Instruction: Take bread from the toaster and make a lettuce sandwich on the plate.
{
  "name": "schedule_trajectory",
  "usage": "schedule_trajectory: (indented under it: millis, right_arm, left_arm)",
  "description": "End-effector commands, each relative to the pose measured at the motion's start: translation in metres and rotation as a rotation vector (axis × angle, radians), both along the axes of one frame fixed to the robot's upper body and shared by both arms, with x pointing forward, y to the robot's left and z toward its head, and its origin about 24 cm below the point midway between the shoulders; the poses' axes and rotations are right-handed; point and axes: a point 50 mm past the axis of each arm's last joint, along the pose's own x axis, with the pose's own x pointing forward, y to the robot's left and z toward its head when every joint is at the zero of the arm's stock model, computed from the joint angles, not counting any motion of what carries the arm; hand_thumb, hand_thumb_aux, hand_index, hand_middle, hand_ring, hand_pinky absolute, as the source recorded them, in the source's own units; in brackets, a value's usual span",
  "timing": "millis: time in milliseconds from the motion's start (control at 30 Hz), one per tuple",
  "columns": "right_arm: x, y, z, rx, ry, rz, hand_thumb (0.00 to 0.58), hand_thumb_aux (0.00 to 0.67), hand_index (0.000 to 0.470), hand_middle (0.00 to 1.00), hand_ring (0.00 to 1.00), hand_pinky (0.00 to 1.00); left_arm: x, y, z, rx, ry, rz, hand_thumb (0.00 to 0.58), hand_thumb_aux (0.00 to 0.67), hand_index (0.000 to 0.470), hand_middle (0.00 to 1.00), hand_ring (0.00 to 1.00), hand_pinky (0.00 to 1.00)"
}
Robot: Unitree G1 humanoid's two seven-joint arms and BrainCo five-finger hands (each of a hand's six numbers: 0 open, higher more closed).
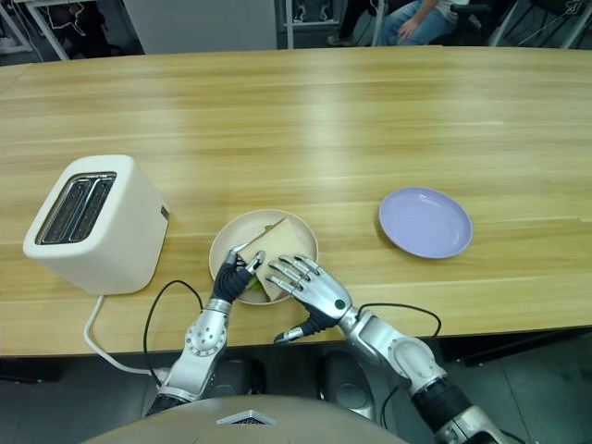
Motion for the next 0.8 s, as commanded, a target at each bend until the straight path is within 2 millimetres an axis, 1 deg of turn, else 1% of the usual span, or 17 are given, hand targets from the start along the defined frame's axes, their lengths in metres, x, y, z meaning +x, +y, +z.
schedule_trajectory:
  millis: [33,133,267,333,367,400,433,467,600,800]
  right_arm:
    - [0.009,-0.011,-0.029,-0.202,0.164,-0.061,0.0,0.0,0.0,0.0,0.0,0.0]
    - [0.014,-0.015,-0.044,-0.315,0.242,-0.058,0.0,0.0,0.0,0.0,0.0,0.0]
    - [0.017,-0.015,-0.056,-0.397,0.306,-0.055,0.0,0.0,0.0,0.0,0.0,0.0]
    - [0.019,-0.015,-0.061,-0.44,0.333,-0.05,0.0,0.0,0.0,0.0,0.0,0.0]
    - [0.019,-0.015,-0.064,-0.456,0.347,-0.046,0.0,0.0,0.0,0.0,0.0,0.0]
    - [0.02,-0.016,-0.066,-0.472,0.363,-0.044,0.0,0.0,0.0,0.0,0.0,0.0]
    - [0.02,-0.015,-0.067,-0.49,0.369,-0.037,0.0,0.0,0.0,0.0,0.0,0.0]
    - [0.021,-0.015,-0.068,-0.503,0.377,-0.032,0.0,0.0,0.0,0.0,0.0,0.0]
    - [0.027,-0.008,-0.068,-0.527,0.394,-0.02,0.0,0.0,0.0,0.0,0.0,0.0]
    - [0.027,-0.005,-0.072,-0.574,0.412,0.006,0.0,0.0,0.0,0.0,0.0,0.0]
  left_arm:
    - [-0.005,0.0,-0.006,0.071,0.012,-0.024,0.58,0.67,0.46,1.0,1.0,1.0]
    - [-0.001,0.002,0.0,0.123,-0.038,-0.016,0.58,0.67,0.46,1.0,1.0,1.0]
    - [0.002,0.003,0.004,0.195,-0.081,-0.014,0.58,0.67,0.46,1.0,1.0,1.0]
    - [0.005,0.007,0.015,0.26,-0.16,0.021,0.58,0.67,0.46,1.0,1.0,1.0]
    - [0.007,0.009,0.023,0.295,-0.212,0.039,0.545,0.504,0.346,0.87,0.87,0.87]
    - [0.008,0.011,0.031,0.32,-0.257,0.057,0.0,0.0,0.0,0.47,0.47,0.47]
    - [0.01,0.014,0.041,0.346,-0.317,0.078,0.0,0.0,0.0,0.11,0.11,0.11]
    - [0.011,0.017,0.052,0.377,-0.377,0.097,0.0,0.0,0.0,0.0,0.0,0.0]
    - [0.011,0.031,0.095,0.408,-0.563,0.172,0.0,0.0,0.0,0.0,0.0,0.0]
    - [-0.003,0.061,0.157,0.452,-0.791,0.307,0.0,0.0,0.0,0.0,0.0,0.0]
